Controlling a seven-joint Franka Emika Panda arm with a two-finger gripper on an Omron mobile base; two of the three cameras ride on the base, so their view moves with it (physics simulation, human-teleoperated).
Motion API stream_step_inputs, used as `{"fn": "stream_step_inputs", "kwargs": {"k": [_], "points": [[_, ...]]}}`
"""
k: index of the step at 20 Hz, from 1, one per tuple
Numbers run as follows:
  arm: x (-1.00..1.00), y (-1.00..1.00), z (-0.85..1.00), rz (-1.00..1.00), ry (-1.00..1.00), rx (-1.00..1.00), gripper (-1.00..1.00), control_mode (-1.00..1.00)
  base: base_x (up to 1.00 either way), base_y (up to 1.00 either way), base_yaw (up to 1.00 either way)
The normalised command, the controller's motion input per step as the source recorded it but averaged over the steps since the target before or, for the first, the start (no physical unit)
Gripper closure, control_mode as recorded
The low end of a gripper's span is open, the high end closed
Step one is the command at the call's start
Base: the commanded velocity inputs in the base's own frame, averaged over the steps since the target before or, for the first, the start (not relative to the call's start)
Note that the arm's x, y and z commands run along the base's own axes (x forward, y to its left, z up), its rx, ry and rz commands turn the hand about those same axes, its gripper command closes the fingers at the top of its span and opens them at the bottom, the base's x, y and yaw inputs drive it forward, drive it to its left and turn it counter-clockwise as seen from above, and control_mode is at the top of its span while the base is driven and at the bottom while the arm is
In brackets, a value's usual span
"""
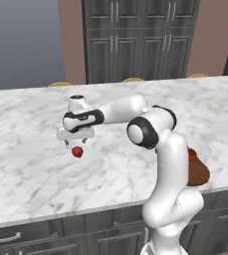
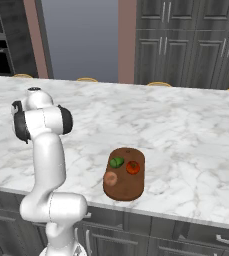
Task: Place the avocado, onion, tomato, and bell pepper on the cutting board.
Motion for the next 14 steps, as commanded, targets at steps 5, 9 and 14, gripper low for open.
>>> {"fn": "stream_step_inputs", "kwargs": {"k": [5,9,14], "points": [[0.00,0.00,-0.17,0.00,0.00,0.00,-1.00,-1.00,0.00,0.00,0.00],[0.00,0.00,-0.12,0.00,0.00,0.00,-1.00,-1.00,0.00,0.00,0.00],[0.00,0.00,-0.10,0.00,0.00,0.00,-1.00,-1.00,0.00,0.00,0.00]]}}
